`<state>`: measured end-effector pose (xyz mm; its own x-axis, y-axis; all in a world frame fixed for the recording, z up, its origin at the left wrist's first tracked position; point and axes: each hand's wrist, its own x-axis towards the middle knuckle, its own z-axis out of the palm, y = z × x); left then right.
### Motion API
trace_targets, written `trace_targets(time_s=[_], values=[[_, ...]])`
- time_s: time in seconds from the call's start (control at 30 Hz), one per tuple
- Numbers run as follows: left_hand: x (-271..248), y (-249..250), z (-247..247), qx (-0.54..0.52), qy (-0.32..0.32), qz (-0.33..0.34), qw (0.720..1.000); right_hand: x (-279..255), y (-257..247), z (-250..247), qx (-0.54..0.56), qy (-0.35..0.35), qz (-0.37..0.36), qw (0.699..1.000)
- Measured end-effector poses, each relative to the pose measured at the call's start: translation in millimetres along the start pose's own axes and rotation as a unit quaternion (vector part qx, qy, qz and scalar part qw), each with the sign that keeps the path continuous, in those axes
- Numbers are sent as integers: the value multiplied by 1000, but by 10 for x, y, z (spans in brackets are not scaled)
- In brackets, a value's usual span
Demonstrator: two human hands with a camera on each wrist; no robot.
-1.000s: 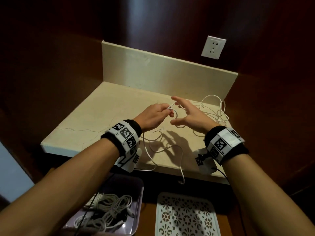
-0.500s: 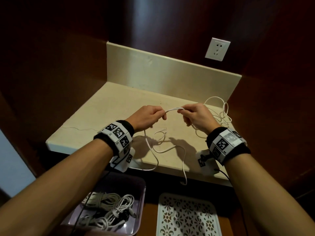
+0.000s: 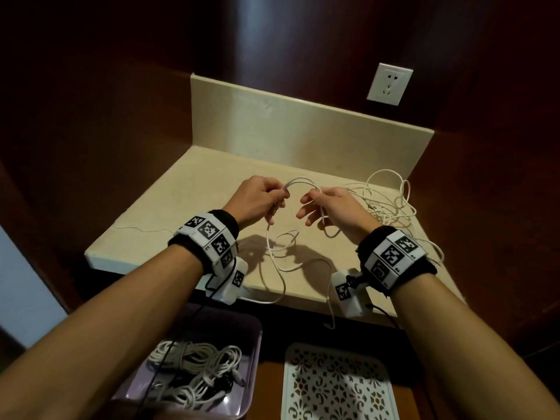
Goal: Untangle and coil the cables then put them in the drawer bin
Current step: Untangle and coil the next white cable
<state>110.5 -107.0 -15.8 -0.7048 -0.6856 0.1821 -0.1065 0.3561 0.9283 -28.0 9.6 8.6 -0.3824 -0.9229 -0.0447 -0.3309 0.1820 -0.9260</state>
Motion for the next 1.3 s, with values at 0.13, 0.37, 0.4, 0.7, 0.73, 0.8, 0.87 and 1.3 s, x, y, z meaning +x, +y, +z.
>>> trace_targets(time_s=[0.13,0.37,0.4,0.7,0.73,0.8,0.87,1.3], values=[[33,29,17,-46,30,15,998,15,79,159,35,-47,63,996],[29,13,7,-50,42,44,997,40,121,291,139,-121,156,970],[27,12,0,-48,42,47,997,45,127,292,152,-131,164,966],[53,15,-53,-27,49,77,995,105,167,323,160,-211,195,945],[57,10,-57,-20,50,80,995,132,194,322,147,-201,193,949],[66,-8,-76,2,52,87,995,170,227,296,80,-181,178,964],[72,-23,-107,41,51,97,993,169,214,241,-22,-166,145,975],[73,-90,-216,253,-15,85,964,170,180,-145,-207,-30,27,977]])
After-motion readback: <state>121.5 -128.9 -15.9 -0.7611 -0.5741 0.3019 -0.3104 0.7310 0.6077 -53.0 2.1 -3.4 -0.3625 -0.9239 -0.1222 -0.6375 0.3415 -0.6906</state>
